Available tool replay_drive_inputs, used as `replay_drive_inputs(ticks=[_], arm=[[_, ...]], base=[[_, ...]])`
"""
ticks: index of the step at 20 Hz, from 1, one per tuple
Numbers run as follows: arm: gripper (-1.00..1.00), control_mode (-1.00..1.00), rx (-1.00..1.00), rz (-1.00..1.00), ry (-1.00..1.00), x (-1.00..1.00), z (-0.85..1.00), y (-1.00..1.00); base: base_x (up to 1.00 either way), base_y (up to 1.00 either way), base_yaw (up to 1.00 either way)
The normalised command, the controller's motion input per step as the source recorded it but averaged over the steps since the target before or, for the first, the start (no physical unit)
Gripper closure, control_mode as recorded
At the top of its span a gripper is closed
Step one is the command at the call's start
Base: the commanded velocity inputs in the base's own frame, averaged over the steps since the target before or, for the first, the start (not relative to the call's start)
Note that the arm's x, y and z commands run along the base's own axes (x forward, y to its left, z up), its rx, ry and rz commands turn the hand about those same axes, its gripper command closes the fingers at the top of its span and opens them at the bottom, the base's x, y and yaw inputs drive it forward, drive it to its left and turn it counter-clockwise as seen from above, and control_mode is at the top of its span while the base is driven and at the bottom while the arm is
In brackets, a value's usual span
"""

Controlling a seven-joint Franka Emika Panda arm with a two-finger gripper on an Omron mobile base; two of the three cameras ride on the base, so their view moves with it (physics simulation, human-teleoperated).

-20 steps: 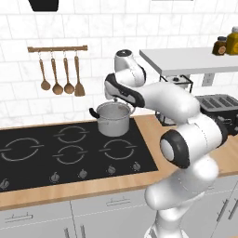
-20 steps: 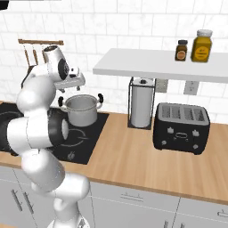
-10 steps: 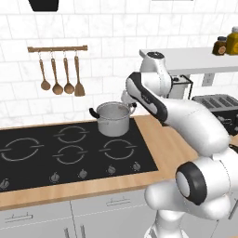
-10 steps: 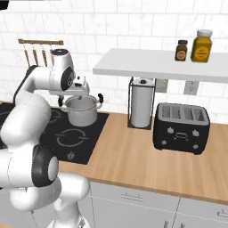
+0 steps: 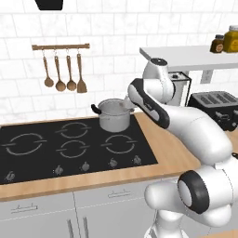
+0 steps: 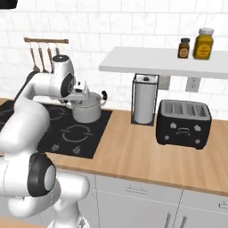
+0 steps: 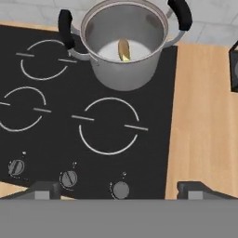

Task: Put the sweet potato and lemon wedge in the pot. Retrieve the spatula and lightly stir the vegetables in the pot.

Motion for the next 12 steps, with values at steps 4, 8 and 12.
replay_drive_inputs(ticks=[4, 8, 12], arm=[[-1.0, 1.0, 0.0, 0.0, 0.0, 0.0, 0.0, 0.0], [-1.0, 1.0, 0.0, 0.0, 0.0, 0.0, 0.0, 0.0], [-1.0, 1.0, 0.0, 0.0, 0.0, 0.0, 0.0, 0.0]], base=[[-0.46, 1.0, 0.0], [0.02, 1.0, -0.06], [0.08, 1.0, -0.14]])
